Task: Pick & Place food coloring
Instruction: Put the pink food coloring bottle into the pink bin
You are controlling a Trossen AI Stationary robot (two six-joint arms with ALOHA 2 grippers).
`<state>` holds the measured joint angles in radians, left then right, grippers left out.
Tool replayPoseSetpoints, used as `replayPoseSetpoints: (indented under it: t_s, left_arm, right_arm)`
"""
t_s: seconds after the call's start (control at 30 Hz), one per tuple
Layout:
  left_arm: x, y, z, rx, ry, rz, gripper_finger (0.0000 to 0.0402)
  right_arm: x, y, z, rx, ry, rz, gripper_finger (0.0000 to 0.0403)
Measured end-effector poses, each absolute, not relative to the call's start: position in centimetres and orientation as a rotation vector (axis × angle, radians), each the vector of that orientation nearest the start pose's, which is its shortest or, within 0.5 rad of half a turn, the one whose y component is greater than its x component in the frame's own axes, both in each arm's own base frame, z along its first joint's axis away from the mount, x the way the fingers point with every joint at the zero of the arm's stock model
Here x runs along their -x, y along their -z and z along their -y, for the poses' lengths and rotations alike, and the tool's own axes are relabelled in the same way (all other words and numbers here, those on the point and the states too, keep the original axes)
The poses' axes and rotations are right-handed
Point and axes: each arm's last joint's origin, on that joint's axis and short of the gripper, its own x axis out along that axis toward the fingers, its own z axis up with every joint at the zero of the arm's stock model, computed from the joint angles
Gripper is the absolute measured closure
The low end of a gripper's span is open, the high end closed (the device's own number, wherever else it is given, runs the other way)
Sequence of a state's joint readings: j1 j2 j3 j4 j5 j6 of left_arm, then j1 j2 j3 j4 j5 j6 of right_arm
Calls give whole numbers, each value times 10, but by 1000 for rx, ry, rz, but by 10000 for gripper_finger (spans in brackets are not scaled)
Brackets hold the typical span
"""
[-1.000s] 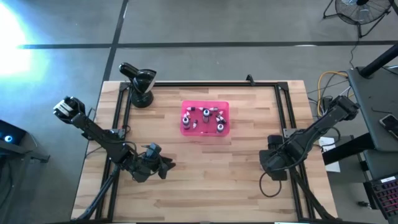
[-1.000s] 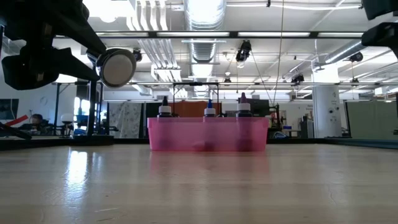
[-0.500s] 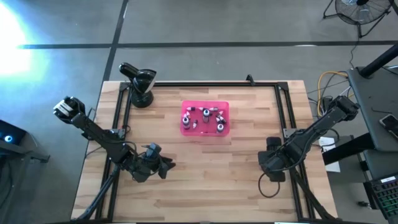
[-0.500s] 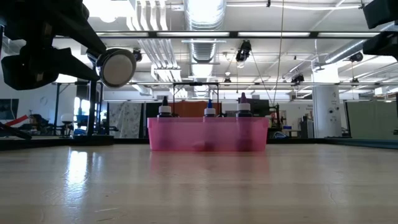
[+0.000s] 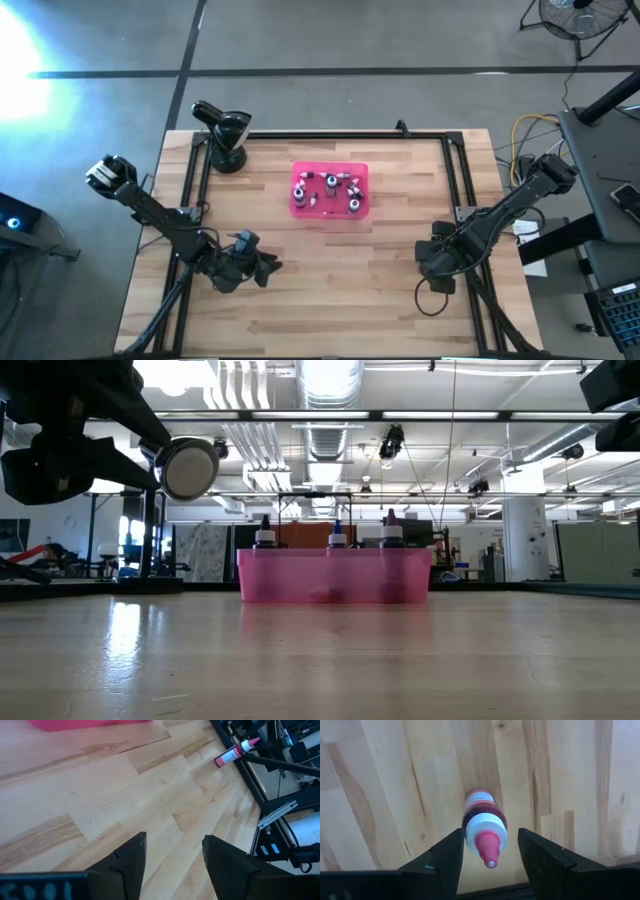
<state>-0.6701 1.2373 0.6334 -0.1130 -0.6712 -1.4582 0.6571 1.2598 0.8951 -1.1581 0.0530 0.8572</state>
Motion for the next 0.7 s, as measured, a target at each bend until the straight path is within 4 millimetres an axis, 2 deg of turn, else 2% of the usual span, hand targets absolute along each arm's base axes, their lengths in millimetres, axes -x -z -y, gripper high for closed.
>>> replayPoseSetpoints:
  t_s: [0.7]
  left_arm:
    - [-197, -204, 133, 975, -387, -433, 232]
  right_arm:
    - [-158, -226, -120, -190, 138, -1486, 270]
